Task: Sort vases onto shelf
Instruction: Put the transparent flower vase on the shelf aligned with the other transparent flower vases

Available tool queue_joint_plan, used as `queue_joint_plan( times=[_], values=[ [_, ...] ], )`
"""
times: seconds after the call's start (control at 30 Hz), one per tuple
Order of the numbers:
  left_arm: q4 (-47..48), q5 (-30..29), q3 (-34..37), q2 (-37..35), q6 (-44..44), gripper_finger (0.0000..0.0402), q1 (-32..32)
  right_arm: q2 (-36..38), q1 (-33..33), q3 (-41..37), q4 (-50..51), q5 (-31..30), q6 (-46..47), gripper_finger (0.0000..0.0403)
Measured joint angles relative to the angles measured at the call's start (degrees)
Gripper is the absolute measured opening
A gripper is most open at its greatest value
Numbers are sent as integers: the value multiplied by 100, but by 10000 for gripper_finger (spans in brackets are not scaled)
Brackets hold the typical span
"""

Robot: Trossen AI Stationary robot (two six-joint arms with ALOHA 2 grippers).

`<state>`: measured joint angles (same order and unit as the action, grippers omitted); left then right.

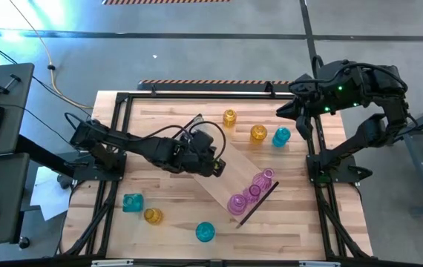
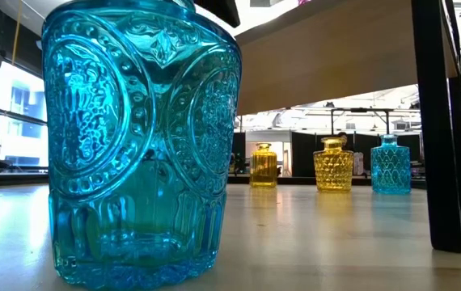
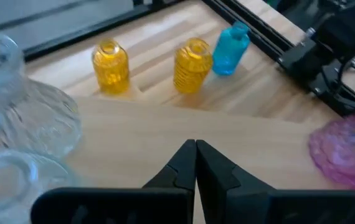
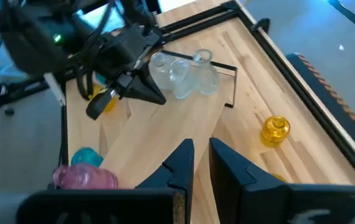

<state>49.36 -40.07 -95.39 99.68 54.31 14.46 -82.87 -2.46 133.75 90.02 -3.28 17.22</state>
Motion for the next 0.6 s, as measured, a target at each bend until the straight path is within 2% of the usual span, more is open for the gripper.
queue_joint_plan(
  times=[0.1, 0.37, 0.6],
  values=[
    [-63, -128, 0, 0, -68, 0, 2, 0, 0, 0, -2, -72, 381, 32],
    [-1086, -257, -6, 168, -506, 0, 85, 0, -2, -2, 0, -468, 1142, 32],
    [-1244, -549, -7, 471, -560, 0, 360, 0, -2, 0, -11, -706, 1518, 32]
  ],
)
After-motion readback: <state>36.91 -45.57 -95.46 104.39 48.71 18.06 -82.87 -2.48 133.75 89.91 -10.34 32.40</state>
